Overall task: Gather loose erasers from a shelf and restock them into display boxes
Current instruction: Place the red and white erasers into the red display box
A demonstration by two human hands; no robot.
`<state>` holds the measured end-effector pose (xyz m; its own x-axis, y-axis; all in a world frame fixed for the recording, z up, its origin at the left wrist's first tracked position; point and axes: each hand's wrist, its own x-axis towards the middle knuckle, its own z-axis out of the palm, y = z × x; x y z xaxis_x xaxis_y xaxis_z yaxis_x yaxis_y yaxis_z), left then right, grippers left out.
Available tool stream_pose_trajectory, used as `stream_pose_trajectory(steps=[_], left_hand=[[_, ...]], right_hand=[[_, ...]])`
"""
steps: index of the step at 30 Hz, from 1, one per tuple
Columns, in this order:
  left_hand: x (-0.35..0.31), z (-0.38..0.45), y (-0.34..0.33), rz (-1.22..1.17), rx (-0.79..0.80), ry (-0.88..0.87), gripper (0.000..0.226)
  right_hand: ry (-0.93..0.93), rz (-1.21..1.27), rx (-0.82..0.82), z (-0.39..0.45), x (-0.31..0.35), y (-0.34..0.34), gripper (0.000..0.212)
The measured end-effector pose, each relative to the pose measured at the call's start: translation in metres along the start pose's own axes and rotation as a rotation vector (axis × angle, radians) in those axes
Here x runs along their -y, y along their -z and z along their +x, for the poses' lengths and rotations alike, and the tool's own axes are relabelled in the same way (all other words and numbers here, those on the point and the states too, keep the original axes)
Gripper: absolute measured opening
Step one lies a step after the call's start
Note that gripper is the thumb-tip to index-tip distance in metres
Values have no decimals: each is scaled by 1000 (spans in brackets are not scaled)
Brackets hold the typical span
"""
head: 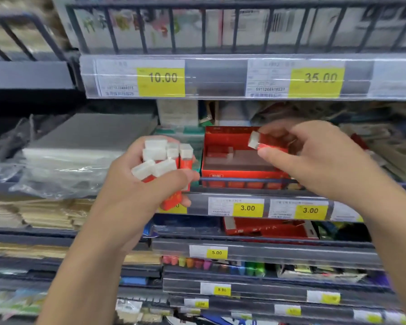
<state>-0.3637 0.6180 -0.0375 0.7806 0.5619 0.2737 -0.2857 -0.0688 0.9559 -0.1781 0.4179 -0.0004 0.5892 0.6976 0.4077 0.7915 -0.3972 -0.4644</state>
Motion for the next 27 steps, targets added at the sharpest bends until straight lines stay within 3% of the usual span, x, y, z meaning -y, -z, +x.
stream_pose_trajectory(steps=[8,13,19,27], left_hand=[[-2,19,18,29,-13,-9,36],[1,26,20,32,26,20,36],[2,30,20,21,57,39,36],[3,30,15,35,82,44,38]], right_hand=[[-128,-378,297,53,-3,-17,32],[-130,-570,283,65,4,-27,30],[-101,-618,347,69,7,-34,21],[21,-637,391,71,-3,-32,29]])
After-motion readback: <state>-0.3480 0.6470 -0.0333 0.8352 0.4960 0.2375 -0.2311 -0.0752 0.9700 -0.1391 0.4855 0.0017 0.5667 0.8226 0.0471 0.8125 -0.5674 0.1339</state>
